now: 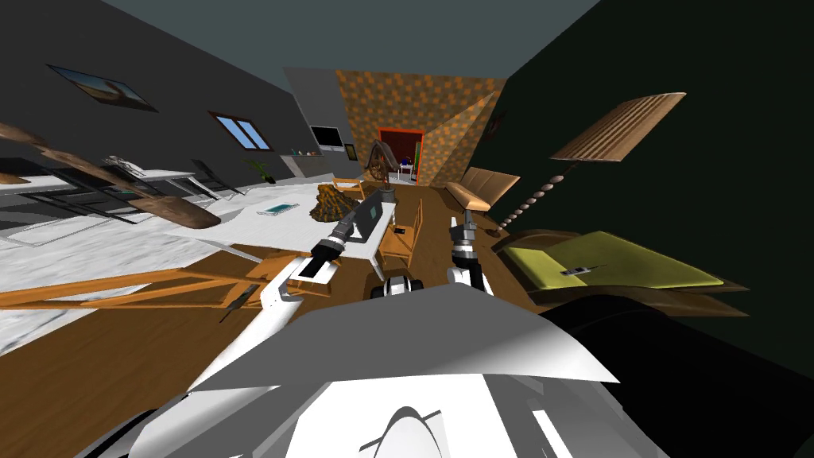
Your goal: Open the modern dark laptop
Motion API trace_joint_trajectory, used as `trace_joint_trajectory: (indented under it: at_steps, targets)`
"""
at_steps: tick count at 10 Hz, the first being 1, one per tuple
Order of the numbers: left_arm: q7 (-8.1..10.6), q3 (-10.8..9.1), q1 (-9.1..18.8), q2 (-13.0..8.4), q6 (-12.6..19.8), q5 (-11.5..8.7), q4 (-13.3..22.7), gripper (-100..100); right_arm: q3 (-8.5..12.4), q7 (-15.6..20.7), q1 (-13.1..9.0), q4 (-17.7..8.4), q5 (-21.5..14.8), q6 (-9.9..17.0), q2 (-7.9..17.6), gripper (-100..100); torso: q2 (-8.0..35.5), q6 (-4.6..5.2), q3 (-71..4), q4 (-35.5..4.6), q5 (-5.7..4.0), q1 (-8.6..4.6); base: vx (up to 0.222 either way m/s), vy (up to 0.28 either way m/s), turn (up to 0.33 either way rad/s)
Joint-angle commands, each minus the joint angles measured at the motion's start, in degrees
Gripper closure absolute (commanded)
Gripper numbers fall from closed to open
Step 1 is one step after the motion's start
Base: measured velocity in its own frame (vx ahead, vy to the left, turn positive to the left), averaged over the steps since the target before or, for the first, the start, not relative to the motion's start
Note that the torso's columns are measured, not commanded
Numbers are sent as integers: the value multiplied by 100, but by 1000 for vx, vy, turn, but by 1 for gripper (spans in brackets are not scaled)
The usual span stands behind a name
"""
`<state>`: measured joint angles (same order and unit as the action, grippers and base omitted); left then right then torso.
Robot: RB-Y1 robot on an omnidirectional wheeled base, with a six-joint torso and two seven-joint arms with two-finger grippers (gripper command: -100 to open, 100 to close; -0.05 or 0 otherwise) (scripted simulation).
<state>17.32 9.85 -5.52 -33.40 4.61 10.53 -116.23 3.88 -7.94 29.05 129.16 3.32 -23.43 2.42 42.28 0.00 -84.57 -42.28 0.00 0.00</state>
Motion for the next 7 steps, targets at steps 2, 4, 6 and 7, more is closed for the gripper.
trace_joint_trajectory:
  at_steps: [2, 4, 6, 7]
  targets:
    - [183, 105, 274, -426, 536, 93, 223, -100, 0, 0, 0, 0, 0, 0, 0, 0, 0, 1, 0, 0, 0, 0, -8, 19, -126]
    - [264, 157, 408, -619, 775, 139, 339, -100, 0, 0, 0, 0, 0, 0, 0, 0, -26, 1, -15, 13, 6, 12, -17, 14, -89]
    - [348, 210, 550, -842, 1026, 186, 462, -100, 0, 0, 0, 0, 0, 0, 0, 0, -38, 1, -23, 16, 7, 16, -9, 12, -96]
    - [371, 225, 588, -905, 1093, 199, 495, -100, 0, 0, 0, 0, 0, 0, 0, 0, -42, 3, -25, 18, 9, 19, -6, 15, -76]
